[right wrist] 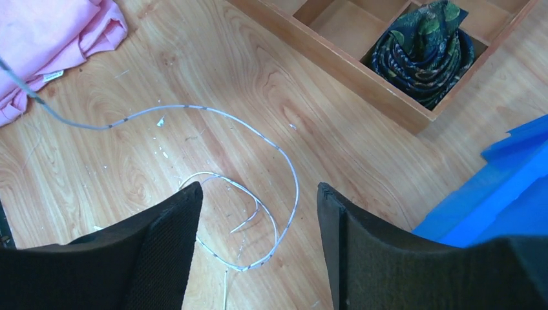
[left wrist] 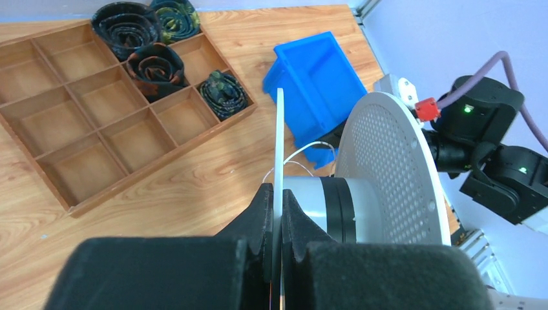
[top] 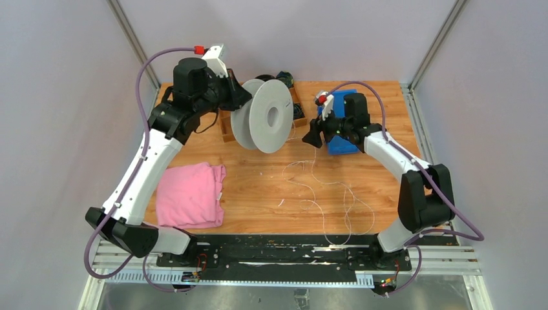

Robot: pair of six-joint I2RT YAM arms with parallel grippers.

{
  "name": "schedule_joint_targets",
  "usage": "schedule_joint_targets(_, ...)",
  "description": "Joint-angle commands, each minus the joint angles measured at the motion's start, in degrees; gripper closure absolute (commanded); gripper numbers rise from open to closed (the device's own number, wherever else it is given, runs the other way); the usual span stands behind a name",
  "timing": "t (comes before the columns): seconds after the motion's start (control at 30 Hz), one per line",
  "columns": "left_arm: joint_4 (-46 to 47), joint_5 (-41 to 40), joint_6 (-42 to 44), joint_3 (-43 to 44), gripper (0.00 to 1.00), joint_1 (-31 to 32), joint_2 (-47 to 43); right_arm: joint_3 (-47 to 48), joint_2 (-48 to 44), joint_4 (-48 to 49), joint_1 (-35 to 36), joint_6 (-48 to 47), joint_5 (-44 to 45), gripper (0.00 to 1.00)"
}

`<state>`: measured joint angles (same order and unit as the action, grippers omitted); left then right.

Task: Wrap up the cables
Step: Wrap the cable around the cable reel.

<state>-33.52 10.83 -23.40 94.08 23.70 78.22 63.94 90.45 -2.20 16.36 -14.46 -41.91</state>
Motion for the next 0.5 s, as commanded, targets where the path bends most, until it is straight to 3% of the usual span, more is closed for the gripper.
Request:
schedule_joint_targets(0.0, 2.8, 3.1, -2.1, 1.1, 1.00, -0.3, -3.7, 3.9, 2.7, -3.3, -0.3, -1.5, 2.7, 0.34)
schedule_joint_targets(0.27, 3.4, 4.3, -2.6, 1.3, 1.00, -0.4, -4.1, 7.9, 9.6, -8.8, -0.3, -1.1, 6.2, 0.32)
schedule_joint_targets(0.47, 3.2, 3.3, -2.0, 2.1, 1.00, -0.5, -4.0, 6.5, 11.2, -9.3, -0.2, -0.5, 3.5, 0.49)
